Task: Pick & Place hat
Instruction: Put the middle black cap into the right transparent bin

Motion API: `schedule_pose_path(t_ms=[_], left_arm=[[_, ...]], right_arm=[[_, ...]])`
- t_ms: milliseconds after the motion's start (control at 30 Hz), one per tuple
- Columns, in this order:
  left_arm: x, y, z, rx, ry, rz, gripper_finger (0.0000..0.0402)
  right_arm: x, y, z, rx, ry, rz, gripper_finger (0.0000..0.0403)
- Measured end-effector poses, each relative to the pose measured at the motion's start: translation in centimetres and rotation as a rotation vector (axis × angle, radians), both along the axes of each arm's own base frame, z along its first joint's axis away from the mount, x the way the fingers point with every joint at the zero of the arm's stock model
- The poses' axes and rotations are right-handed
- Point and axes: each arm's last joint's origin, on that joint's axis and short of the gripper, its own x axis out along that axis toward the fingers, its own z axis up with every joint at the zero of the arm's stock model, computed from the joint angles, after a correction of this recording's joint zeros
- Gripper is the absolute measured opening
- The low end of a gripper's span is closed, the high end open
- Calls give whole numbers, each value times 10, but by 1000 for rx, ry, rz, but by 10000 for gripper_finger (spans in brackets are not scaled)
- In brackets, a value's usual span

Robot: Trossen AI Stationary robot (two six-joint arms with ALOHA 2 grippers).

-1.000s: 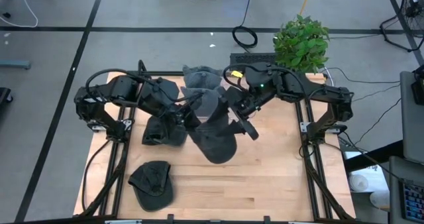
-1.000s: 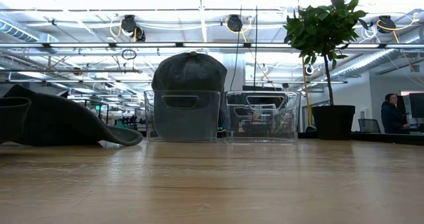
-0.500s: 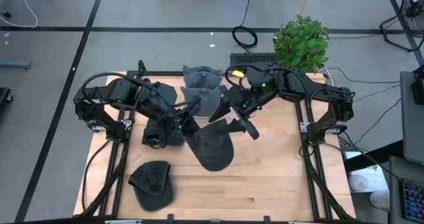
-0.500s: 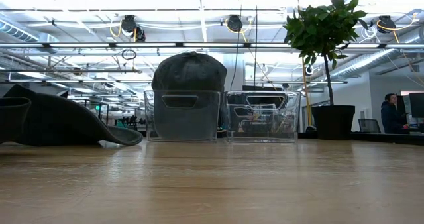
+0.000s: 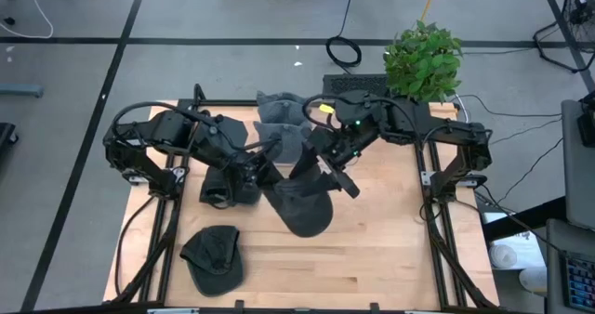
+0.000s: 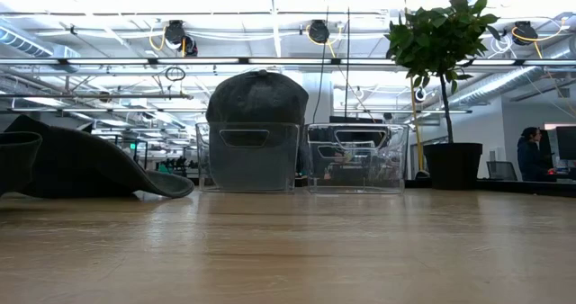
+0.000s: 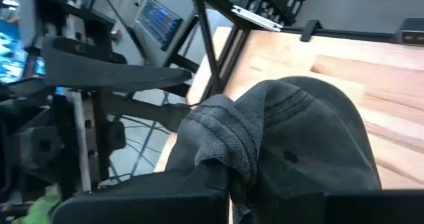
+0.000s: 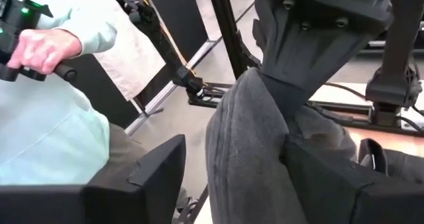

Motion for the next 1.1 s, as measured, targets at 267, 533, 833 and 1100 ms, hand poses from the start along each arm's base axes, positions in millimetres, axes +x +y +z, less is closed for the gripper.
schedule_pose_path(t_ms=[267,533,833,1100], left_arm=[[-2,-8,1,-32,3,-47,25],[-1,-4,1,-24,1,68,25],[0,-3,1,-25,-5,106,25],[1,-3,4,-26,-39,116,25]], right_arm=[[0,0,0,7,11,-19,232],[1,0,0,3,3,-28,255],[0,7,1,-39,-32,5,149],[0,7,1,-41,-36,6,9]])
